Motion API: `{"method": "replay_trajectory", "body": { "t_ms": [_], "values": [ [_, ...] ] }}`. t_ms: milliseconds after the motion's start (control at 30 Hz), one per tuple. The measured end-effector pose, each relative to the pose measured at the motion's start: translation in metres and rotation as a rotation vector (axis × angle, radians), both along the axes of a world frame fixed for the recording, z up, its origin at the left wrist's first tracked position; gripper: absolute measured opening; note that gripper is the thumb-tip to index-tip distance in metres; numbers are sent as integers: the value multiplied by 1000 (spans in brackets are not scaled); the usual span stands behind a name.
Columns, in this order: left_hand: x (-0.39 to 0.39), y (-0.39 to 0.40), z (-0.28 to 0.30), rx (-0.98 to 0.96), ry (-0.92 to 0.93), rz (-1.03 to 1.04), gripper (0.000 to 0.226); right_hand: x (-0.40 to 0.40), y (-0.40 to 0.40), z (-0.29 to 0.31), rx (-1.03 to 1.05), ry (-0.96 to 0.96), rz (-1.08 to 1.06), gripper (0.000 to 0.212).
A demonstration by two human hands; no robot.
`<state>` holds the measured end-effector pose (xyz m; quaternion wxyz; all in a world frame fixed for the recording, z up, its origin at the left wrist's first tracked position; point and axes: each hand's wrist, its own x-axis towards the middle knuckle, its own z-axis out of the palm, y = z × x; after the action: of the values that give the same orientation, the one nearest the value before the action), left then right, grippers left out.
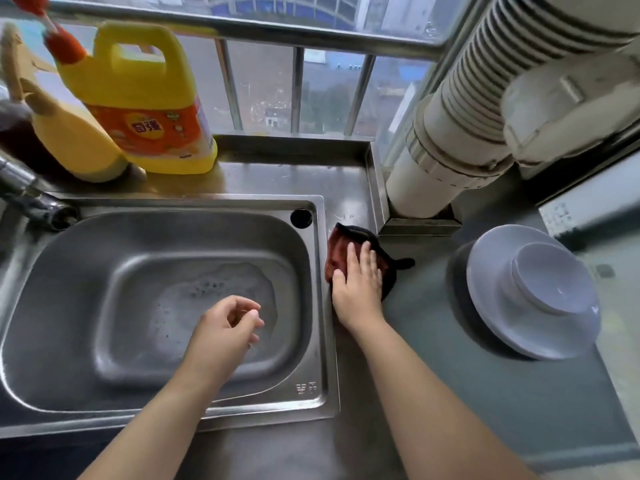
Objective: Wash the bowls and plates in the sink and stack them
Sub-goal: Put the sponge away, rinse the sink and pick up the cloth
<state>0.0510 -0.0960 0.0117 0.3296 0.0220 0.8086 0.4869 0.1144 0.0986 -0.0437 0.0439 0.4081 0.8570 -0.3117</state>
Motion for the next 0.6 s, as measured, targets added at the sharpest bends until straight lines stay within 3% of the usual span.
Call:
{"method": "replay_trajectory", "body": {
  "t_ms": [133,300,600],
  "values": [
    [-8,2,-2,22,-25,-4,15,-4,-14,5,-112,2,-24,58],
    [-14,11,-11,25,-54,-21,16,-58,4,5,-82,-62,-53,60],
    [-60,8,-21,-33,29,124,16,-163,54,9,38,-155,174,57]
  ]
}}
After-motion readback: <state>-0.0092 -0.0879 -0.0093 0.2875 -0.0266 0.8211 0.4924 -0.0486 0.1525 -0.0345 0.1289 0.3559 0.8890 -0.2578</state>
